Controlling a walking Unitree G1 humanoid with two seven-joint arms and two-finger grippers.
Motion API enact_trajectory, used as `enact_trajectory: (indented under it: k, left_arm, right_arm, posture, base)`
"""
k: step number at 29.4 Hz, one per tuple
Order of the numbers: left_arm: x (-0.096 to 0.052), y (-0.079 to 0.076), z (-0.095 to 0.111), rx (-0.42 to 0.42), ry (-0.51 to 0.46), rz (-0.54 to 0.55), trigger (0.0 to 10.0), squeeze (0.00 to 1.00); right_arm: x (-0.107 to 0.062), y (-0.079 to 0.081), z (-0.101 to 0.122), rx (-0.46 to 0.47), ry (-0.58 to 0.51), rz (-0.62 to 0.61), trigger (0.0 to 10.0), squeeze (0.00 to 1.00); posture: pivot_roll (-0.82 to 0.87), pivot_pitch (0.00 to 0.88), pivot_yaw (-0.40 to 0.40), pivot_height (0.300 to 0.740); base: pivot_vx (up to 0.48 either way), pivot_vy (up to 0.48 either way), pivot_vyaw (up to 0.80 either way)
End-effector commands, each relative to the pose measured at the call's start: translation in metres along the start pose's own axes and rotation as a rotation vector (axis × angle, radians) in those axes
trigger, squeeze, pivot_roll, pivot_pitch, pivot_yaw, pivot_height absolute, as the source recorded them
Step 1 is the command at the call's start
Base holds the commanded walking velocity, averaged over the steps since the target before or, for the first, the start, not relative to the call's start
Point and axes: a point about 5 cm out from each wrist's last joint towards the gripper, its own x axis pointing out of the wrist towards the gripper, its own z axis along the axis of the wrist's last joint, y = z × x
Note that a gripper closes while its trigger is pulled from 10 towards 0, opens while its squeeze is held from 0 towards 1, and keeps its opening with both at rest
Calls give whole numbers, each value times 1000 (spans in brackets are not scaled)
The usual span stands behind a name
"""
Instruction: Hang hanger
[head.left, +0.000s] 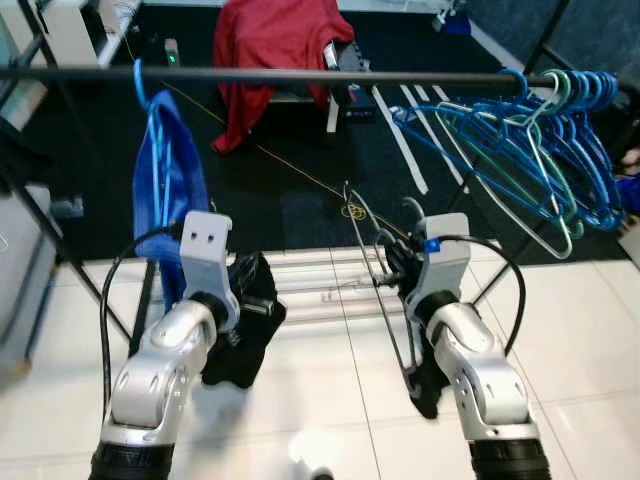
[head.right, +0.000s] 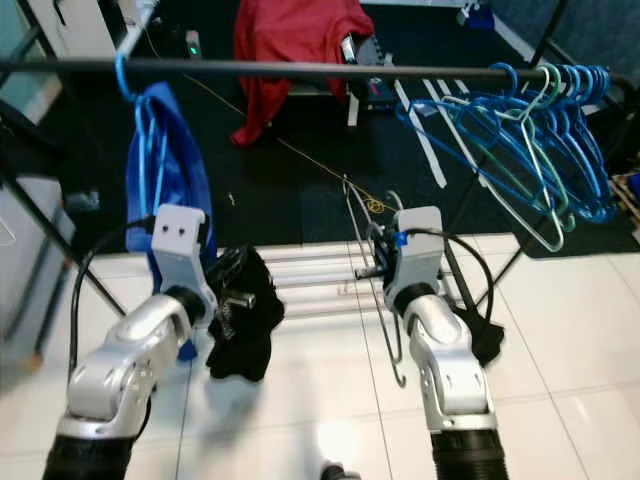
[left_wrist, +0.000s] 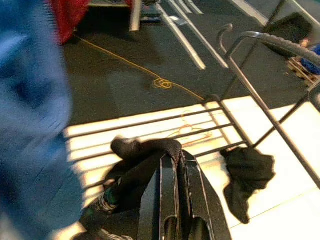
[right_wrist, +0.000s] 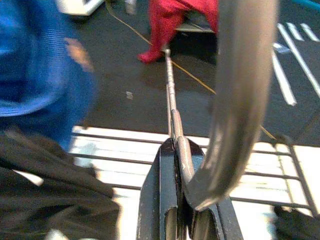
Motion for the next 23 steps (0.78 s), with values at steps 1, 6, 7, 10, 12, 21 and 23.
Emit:
enact_trajectory:
  k: [1,6,7,10,12,21,23]
  left_arm:
    - [-1,-2,3,-1,-13,-17,10000,0]
    - [-1,-2,3,2,-8,-23,10000,0]
    - [-1,-2,3,2,-8,-23,10000,0]
    - [-1,-2,3,5,-7,-24,10000,0]
    - [-1,-2,3,6,-5,-26,10000,0]
    - [0,-2,2,35,9,-34,10000,0]
    - [0,-2,2,36,11,-37,10000,0]
  right_arm:
    - [-2,-1,0,8,1,0,10000,0]
    - [-2,0,-1,16,2,-4,10000,0]
    - [-2,0,-1,16,2,-4,10000,0]
    - [-1,1,-1,17,3,-4,10000,0]
    - [-1,1,-1,20,2,-5,10000,0]
    - [-1,2,-2,30,4,-9,10000,0]
    - [-1,2,-2,36,5,-11,10000,0]
  posture:
    - [-56,226,-84,740]
    - [-51,226,-81,740]
    - [-51,226,-81,740]
    - [-49,224,-78,740]
    - [-47,221,-76,740]
    - [-40,222,-68,740]
    - [-38,221,-65,740]
  base:
    - [-356,0,0]
    - [-356,0,0]
    - [-356,0,0]
    - [-354,0,0]
    - [-349,0,0]
    - [-70,0,0]
    - [0,0,0]
